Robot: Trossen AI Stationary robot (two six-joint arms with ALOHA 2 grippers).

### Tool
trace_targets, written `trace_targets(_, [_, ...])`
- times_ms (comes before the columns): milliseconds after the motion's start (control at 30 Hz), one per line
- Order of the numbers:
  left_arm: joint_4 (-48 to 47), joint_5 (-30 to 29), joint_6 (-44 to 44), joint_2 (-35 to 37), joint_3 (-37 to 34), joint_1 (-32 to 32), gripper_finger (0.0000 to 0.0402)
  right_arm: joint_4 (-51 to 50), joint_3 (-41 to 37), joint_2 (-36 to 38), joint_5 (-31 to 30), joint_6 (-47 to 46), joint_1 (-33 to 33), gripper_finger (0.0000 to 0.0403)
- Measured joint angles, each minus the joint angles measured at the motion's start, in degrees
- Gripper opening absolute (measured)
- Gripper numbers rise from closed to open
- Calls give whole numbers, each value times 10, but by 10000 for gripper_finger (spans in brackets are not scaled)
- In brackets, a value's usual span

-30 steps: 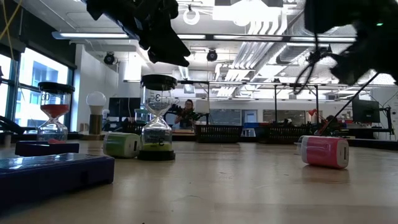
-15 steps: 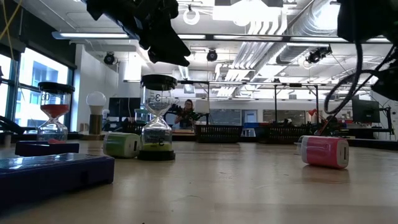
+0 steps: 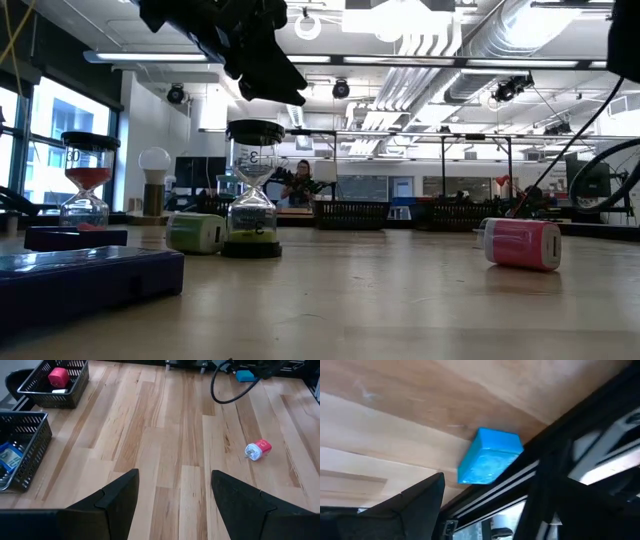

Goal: Pick & Place Office items
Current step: Put the light blue digital clock into the middle black bin

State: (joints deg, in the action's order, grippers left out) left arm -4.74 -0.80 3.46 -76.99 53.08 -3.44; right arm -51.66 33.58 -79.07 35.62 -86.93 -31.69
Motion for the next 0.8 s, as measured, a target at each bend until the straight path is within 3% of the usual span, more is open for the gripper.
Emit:
trace_targets(300, [0,0,0,0,0,0,243,84,-34,0,6,-65,-32,337])
trace_targets(600, [0,0,3,0,0,0,243,98,-46,-3,-15,-89,-43,337])
trace_targets(800, [0,0,5,0,0,0,243,161,-48,-27,-21,-88,-44,337])
